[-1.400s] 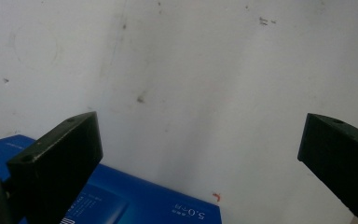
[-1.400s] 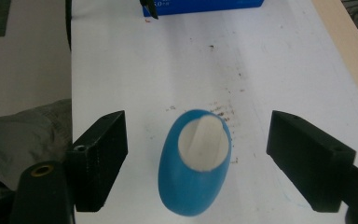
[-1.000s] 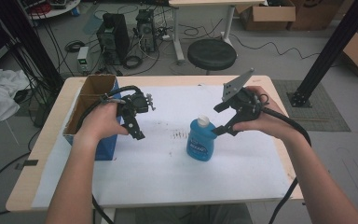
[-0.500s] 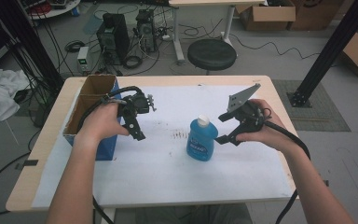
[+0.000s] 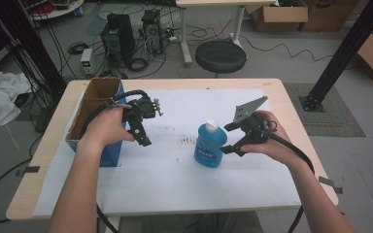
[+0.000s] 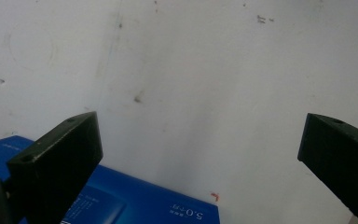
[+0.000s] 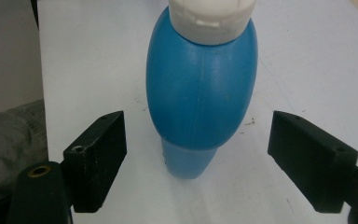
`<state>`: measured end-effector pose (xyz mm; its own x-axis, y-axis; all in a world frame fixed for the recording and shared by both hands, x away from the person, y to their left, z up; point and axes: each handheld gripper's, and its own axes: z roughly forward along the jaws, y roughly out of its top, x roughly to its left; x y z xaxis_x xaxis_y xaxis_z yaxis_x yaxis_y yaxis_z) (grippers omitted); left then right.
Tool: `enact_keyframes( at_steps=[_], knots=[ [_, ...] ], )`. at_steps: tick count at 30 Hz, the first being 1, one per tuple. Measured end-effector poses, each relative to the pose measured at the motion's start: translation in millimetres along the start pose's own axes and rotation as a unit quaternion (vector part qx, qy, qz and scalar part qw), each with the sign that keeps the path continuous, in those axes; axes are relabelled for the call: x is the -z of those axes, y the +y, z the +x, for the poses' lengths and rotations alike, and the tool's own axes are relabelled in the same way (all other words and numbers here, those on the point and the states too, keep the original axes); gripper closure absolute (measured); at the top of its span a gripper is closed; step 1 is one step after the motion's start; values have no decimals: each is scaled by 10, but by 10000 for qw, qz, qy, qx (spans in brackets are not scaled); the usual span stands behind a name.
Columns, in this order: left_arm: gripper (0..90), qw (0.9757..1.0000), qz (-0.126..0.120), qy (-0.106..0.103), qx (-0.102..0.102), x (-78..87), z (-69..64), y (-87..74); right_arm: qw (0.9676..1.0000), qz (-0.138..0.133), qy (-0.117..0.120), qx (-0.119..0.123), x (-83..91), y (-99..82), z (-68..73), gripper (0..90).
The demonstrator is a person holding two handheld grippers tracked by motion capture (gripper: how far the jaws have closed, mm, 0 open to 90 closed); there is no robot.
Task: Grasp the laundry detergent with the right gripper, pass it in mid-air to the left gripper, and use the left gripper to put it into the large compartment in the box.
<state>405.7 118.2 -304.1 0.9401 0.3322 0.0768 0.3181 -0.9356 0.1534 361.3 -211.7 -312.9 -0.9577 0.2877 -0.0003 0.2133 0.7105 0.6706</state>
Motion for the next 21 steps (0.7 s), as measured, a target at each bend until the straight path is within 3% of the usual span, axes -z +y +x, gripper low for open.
enact_keyframes(
  at_steps=[10,21],
  knots=[
    [4,10000,-15,15,15,-9,8,-16,9997,-66,-241,-20,-194,-56,48,219],
    [4,10000,-5,2,11,-21,6,-16,9991,-269,-288,-133,-361,-93,63,234]
  ],
)
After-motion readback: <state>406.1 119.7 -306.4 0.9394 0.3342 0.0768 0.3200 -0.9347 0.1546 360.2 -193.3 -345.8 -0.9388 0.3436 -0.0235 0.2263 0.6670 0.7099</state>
